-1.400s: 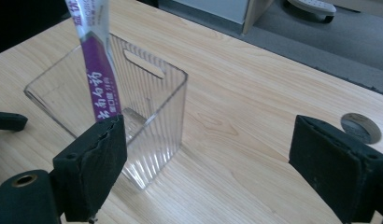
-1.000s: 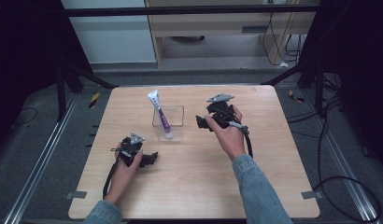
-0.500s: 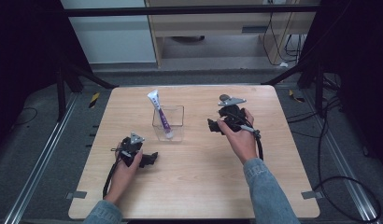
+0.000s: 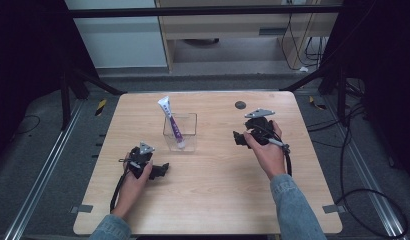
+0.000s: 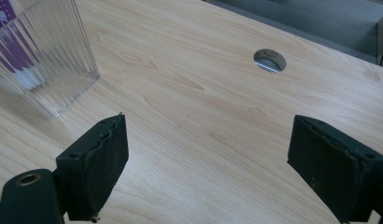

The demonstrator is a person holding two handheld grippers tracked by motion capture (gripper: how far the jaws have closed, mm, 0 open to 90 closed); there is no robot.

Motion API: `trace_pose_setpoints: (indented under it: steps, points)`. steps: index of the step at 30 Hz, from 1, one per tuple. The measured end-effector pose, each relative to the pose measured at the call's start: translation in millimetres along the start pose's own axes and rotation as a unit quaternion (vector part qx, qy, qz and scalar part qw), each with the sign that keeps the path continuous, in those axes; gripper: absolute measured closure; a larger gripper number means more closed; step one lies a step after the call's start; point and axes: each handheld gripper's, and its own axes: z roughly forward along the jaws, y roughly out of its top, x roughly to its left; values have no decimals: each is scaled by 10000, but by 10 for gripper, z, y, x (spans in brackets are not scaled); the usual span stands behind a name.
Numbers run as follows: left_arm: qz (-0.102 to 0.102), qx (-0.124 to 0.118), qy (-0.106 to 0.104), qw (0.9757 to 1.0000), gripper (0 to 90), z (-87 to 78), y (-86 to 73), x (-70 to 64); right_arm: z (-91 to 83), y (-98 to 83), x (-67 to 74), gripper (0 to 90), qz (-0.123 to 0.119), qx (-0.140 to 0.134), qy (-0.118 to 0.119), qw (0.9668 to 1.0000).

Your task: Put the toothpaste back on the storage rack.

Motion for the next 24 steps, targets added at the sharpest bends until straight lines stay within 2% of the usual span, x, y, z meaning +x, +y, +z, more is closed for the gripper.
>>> trace_pose_setpoints:
  steps: [13, 24]
  points:
    - [5, 2, 2, 10000, 0, 0, 0, 1, -32, -256, -155, 122, 178, 135, -33, 9997]
    - [11, 3, 3, 10000, 0, 0, 0, 2, 60, -506, -222, 132, 318, 308, -44, 9990]
